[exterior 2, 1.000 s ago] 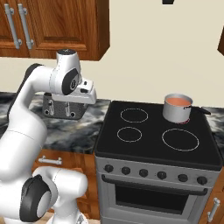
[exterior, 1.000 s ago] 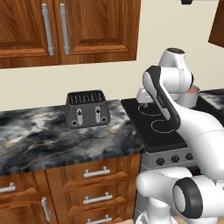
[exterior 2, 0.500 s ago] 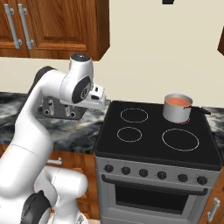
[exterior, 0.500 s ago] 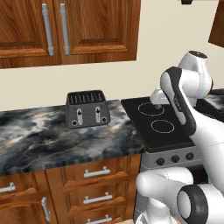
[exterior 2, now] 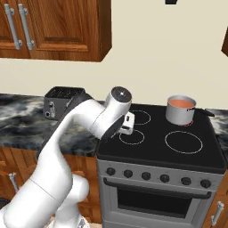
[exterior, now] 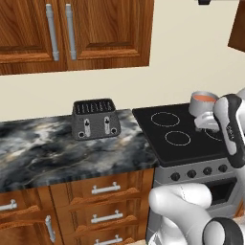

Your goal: Wait until the marinara sauce is simmered to a deep red color and then turn off the stove.

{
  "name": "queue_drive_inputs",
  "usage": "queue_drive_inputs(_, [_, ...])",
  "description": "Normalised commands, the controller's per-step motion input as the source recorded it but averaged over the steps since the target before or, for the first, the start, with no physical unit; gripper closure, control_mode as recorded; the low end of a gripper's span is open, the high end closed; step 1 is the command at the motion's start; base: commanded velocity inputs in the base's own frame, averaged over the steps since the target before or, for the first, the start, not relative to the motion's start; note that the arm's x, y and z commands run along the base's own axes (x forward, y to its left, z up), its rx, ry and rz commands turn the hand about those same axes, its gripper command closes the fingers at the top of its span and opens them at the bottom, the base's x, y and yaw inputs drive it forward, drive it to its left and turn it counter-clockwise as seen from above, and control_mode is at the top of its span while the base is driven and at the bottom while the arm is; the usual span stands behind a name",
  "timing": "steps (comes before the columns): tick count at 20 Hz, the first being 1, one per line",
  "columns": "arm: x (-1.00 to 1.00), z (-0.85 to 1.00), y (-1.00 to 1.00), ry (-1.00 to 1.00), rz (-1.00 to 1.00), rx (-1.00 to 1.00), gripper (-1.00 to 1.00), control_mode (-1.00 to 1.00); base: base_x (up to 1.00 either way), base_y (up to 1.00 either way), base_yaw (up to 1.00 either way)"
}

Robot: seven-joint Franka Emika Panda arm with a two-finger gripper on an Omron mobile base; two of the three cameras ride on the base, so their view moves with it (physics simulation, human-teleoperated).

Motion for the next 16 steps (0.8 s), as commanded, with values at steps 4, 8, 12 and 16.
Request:
queue_drive_inputs(4, [-0.19,-0.65,-0.64,-0.22,0.00,0.08,-1.00,-1.00,0.00,0.00,0.00])
queue_drive_inputs(8, [-0.09,-0.65,-0.49,-0.21,0.00,0.06,-1.00,-1.00,0.00,0.00,0.00])
queue_drive_inputs(12, [-0.09,-0.60,-0.50,-0.21,0.00,0.05,-1.00,-1.00,0.00,0.00,0.00])
queue_drive_inputs(16, [-0.10,-0.51,-0.46,-0.21,0.00,0.00,-1.00,-1.00,0.00,0.00,0.00])
